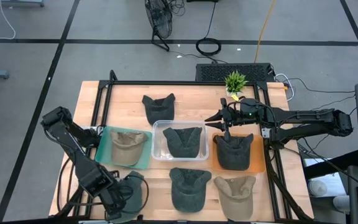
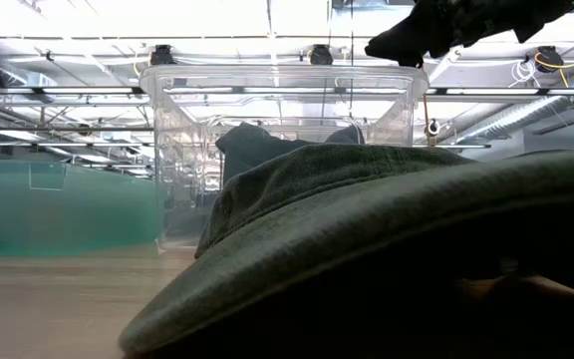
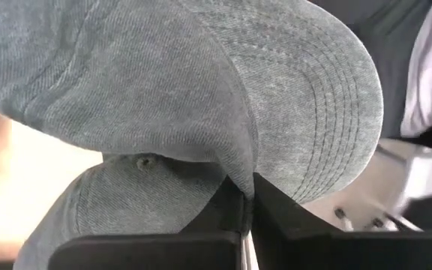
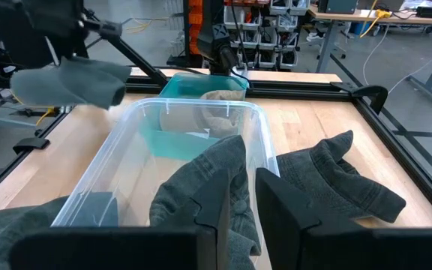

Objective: Pick & Place hat
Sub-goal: Put the left gray cap into the transparent bin

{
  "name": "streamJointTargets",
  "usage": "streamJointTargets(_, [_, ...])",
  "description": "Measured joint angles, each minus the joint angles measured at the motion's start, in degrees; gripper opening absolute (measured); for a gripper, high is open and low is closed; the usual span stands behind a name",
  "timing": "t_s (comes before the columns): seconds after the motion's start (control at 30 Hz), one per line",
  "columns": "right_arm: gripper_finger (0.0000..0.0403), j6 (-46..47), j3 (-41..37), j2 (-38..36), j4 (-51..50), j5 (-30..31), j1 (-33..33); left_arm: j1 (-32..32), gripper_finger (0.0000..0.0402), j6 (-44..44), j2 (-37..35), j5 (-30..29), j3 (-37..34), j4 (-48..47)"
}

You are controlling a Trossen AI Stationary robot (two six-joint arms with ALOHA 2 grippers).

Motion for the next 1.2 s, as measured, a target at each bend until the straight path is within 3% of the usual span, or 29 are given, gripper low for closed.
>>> streamJointTargets(0.2, [0.0059,0.0,0.0,0.0,0.0,0.0,0.0,0.35,0.0009,6.33,0.0,-11.69,7.08,-5.01])
streamJointTargets(0.37, [0.0059,-0.02,0.0,0.0,0.0,0.0,0.0,0.37,0.0009,17.71,-0.02,-23.95,11.36,-5.09])
streamJointTargets(0.57, [0.0059,-0.02,0.0,0.0,0.0,0.0,0.0,3.51,0.001,30.45,-0.02,-39.86,12.67,-6.9])
streamJointTargets(0.8, [0.0059,-0.17,0.0,0.0,-0.04,0.0,-0.02,10.2,0.0016,39.08,-0.02,-52.64,12.67,-6.75])
streamJointTargets(0.93, [0.0059,-0.2,0.0,0.0,-0.42,0.0,-0.02,14.99,0.0008,43.64,-0.02,-57.04,12.67,-4.68])
streamJointTargets(1.2, [0.0059,-0.2,0.0,-0.29,-2.35,0.0,-0.02,22.58,0.0011,54.13,1.16,-58.05,12.69,4.43])
